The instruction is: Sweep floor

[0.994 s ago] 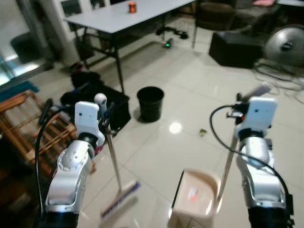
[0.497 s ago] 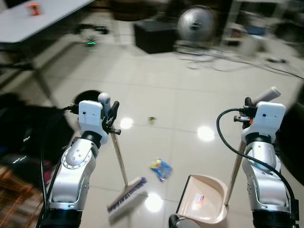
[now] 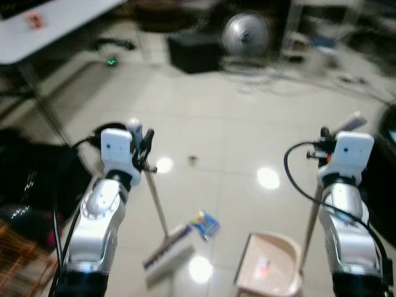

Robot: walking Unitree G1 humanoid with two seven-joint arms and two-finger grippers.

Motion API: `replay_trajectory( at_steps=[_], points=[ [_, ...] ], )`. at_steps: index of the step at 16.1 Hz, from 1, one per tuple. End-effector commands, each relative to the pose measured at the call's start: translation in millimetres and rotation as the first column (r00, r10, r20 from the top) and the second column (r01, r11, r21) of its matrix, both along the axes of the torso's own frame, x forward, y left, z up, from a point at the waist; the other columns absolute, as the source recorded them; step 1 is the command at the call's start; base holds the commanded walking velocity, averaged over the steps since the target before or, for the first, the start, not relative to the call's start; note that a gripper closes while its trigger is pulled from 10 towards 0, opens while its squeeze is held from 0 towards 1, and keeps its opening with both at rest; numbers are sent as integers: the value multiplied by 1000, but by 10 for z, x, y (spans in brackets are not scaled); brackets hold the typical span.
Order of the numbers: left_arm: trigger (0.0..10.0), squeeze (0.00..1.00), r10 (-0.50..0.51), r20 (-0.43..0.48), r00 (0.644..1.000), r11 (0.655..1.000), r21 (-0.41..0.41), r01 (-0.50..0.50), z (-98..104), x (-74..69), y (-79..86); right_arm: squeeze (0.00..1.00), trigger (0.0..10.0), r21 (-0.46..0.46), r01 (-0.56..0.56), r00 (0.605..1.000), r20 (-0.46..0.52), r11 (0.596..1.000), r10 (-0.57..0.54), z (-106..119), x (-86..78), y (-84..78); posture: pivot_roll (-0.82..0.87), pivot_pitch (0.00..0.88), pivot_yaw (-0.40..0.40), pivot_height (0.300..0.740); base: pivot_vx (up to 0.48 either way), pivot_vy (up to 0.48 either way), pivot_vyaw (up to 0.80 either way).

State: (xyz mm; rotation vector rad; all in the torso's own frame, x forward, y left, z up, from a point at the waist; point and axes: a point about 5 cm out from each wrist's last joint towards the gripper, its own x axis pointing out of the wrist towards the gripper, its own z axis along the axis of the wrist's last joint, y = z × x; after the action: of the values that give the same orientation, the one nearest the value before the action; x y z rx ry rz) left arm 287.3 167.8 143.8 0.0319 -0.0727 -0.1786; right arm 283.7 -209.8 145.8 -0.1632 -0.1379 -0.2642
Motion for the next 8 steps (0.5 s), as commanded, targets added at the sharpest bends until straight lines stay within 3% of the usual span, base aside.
replay_trajectory(
  at_steps=[1,8],
  points=[
    [10000,0,21,33,999,1000,19,-21,79,19,46,0,10000,7,-48,998,32,999,48,83,42,115,-3,0,44,740,356,0,0],
    [10000,0,25,37,999,1000,18,-26,64,17,42,0,10000,11,-103,994,32,995,103,95,50,159,-10,0,39,740,358,0,0]
  ],
)
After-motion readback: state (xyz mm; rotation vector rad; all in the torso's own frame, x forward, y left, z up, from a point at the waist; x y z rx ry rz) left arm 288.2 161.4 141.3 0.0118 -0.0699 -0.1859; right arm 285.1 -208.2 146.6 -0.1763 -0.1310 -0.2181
